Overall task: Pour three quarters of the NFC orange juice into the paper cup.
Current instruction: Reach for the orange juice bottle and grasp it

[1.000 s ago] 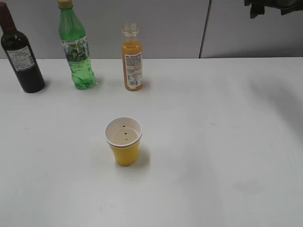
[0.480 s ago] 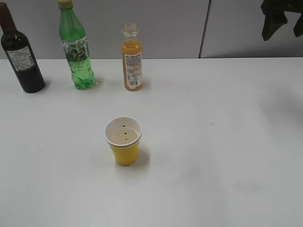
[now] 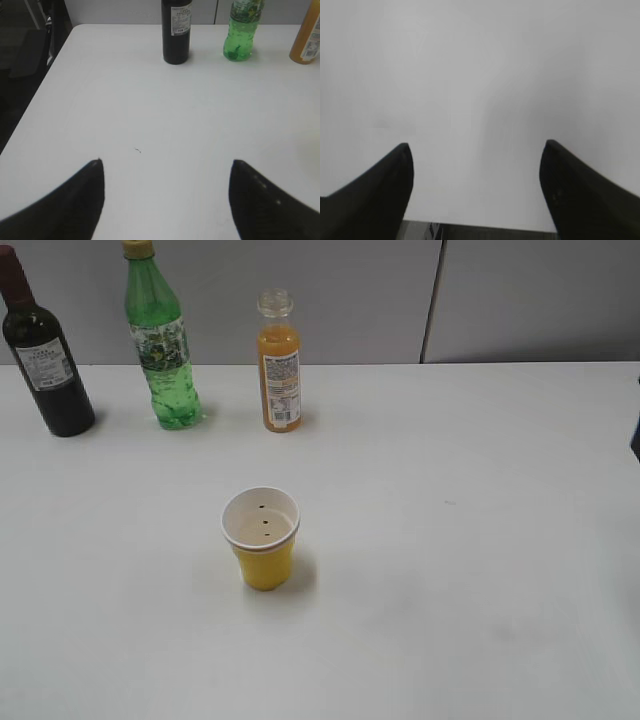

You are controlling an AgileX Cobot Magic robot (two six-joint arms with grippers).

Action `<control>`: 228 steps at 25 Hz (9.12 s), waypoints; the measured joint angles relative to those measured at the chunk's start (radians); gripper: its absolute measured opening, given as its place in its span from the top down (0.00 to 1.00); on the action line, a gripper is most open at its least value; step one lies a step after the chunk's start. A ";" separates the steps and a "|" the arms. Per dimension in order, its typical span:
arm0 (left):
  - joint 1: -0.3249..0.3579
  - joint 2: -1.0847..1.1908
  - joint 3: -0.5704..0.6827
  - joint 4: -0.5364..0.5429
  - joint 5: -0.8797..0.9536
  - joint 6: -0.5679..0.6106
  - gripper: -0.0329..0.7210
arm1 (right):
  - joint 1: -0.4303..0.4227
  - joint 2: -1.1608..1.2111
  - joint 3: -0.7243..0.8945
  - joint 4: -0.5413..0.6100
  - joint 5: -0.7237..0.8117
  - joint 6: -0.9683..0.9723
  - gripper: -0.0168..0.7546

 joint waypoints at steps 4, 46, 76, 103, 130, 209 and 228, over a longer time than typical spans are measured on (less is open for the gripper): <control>0.000 0.000 0.000 0.000 0.000 0.000 0.17 | 0.000 -0.177 0.200 0.001 -0.027 0.000 0.21; 0.000 0.000 0.000 0.000 0.000 0.000 0.17 | 0.000 -1.475 0.759 0.035 -0.190 0.000 0.21; 0.000 0.100 -0.019 -0.019 -0.235 0.076 0.13 | 0.000 -1.475 0.759 0.035 -0.190 0.000 0.21; -0.095 0.926 -0.019 -0.043 -1.177 0.117 0.17 | 0.000 -1.475 0.759 0.035 -0.190 0.000 0.21; -0.126 1.561 -0.034 0.221 -1.761 -0.120 0.17 | 0.000 -1.475 0.759 0.035 -0.190 0.000 0.21; -0.422 2.303 -0.916 0.324 -1.602 -0.242 0.14 | 0.000 -1.475 0.759 0.035 -0.190 0.000 0.21; -0.426 2.332 -0.945 0.289 -1.584 -0.242 0.27 | 0.000 -1.475 0.759 0.035 -0.190 0.000 0.21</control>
